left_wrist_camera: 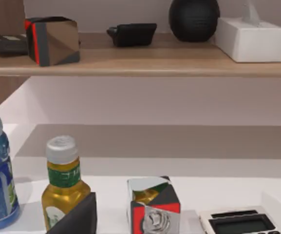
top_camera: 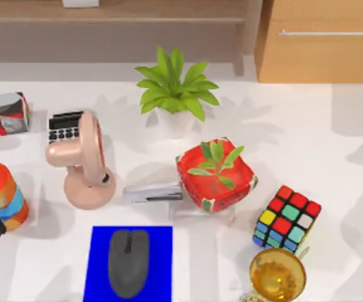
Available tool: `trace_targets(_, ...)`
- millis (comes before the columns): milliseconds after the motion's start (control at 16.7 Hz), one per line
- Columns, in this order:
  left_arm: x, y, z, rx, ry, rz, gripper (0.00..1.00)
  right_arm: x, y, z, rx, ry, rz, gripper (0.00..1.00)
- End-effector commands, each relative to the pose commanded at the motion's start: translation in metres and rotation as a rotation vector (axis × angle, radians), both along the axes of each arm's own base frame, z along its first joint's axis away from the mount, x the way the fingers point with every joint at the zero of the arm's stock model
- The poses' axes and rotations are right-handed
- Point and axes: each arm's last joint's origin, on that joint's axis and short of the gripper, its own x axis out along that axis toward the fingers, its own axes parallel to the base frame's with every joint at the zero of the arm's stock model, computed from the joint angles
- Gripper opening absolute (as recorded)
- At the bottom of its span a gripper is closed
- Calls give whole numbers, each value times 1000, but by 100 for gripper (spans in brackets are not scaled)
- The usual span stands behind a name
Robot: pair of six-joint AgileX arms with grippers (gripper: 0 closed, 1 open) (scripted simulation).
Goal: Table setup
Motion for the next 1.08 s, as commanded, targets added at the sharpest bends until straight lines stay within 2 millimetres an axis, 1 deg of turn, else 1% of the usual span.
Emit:
trace_targets(120, 0, 0, 0, 0, 0, 0, 100, 8, -16, -7, 14, -17, -19, 0)
trace_targets(300, 0, 0, 0, 0, 0, 0, 100, 17, -25, -17, 24, -24, -23, 0)
trace_targets(720, 0, 0, 0, 0, 0, 0, 100, 17, -23, -17, 26, -21, -20, 0)
trace_targets(900, 0, 0, 0, 0, 0, 0, 100, 31, -23, -16, 22, -30, -17, 0)
trace_targets(1080, 0, 0, 0, 0, 0, 0, 100, 45, -25, -21, 23, -25, -21, 0)
